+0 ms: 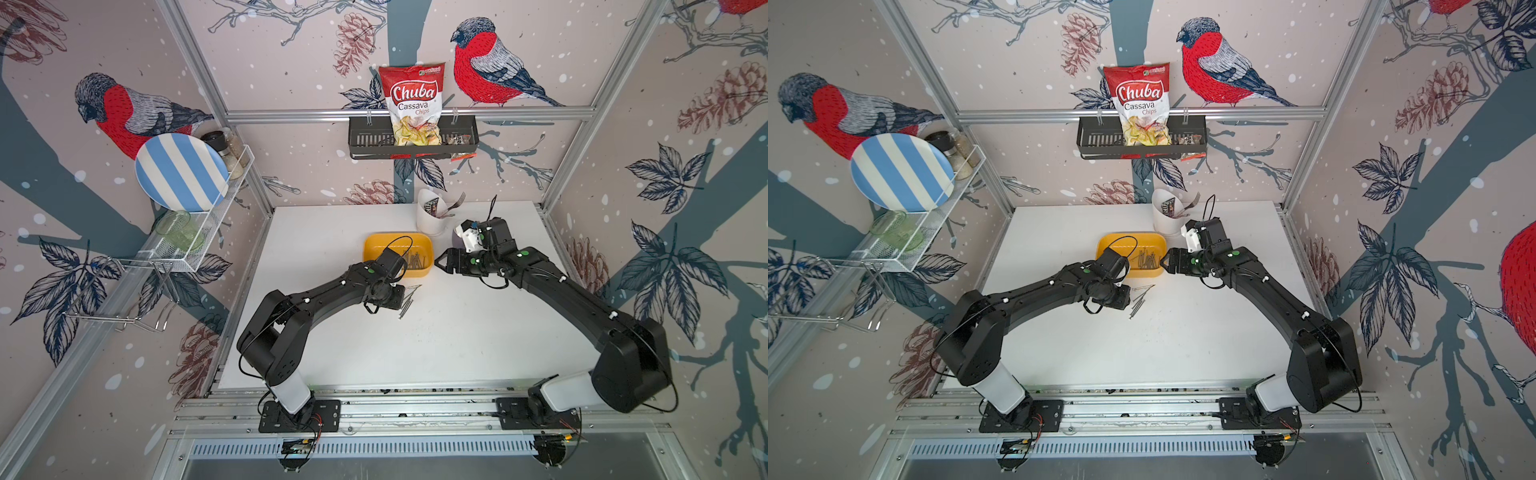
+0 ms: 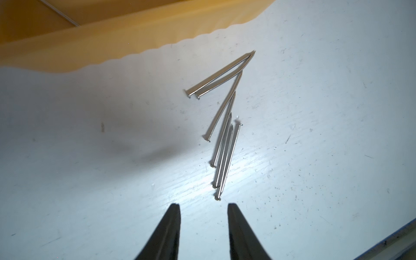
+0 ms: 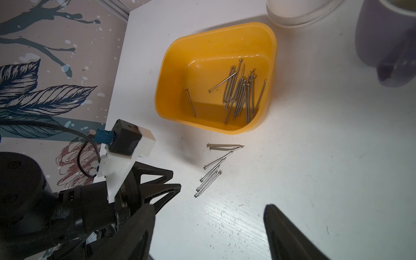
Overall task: Put the nails on the desktop into the storage box
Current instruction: Place the nail in the storage box, then adjust the nail at the center of the board.
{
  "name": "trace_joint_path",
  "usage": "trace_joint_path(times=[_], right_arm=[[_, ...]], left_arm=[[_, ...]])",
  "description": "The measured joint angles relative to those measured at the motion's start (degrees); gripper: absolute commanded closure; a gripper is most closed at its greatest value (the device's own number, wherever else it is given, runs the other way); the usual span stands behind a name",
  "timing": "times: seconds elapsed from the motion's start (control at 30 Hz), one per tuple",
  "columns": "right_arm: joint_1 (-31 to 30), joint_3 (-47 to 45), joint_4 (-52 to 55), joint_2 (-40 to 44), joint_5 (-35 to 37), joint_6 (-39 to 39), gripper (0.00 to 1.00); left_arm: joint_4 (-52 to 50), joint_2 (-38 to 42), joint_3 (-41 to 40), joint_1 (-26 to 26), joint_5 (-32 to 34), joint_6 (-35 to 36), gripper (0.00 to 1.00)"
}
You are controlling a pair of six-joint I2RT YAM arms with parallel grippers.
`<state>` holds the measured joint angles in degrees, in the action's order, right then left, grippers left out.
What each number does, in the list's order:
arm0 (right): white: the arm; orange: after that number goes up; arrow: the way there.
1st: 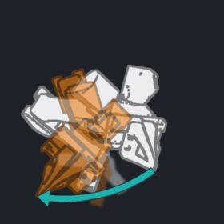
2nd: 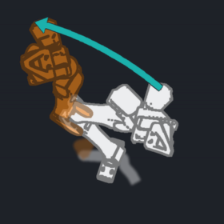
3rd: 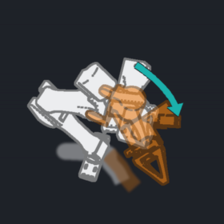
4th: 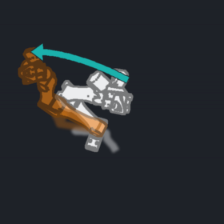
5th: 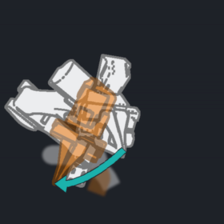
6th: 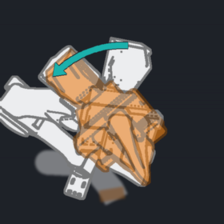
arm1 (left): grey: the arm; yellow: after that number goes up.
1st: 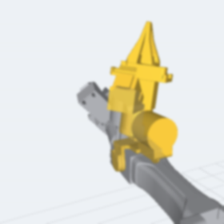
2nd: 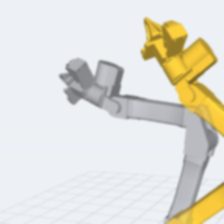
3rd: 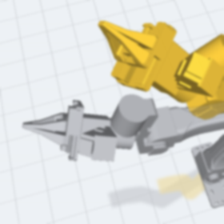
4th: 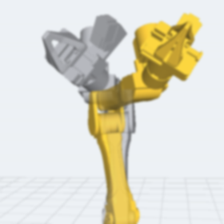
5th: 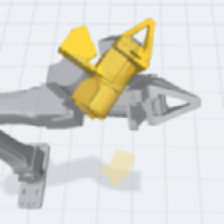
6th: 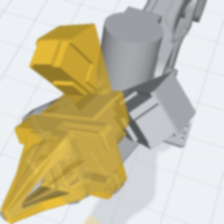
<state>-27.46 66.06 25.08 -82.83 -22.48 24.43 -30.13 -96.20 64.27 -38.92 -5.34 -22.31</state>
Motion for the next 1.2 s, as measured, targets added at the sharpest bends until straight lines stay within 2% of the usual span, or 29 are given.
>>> trace_joint_path(times=[0.37,1.07,1.2], right_arm=[[-0.35,-1.49,-0.76,3.32,-0.02,1.07,0.2],[0.17,-1.14,-0.63,2.27,0.17,1.2,0.2],[0.39,-1.14,-0.63,2.12,0.15,1.2,0.2]], left_arm=[[1.6,-8.02,3.63,-1.03,2.43,3.41,0.64],[1.49,-13.86,7.08,-1.05,3.87,7.48,0.65],[1.62,-15.02,8.2,-1.22,4.13,7.69,0.68]])
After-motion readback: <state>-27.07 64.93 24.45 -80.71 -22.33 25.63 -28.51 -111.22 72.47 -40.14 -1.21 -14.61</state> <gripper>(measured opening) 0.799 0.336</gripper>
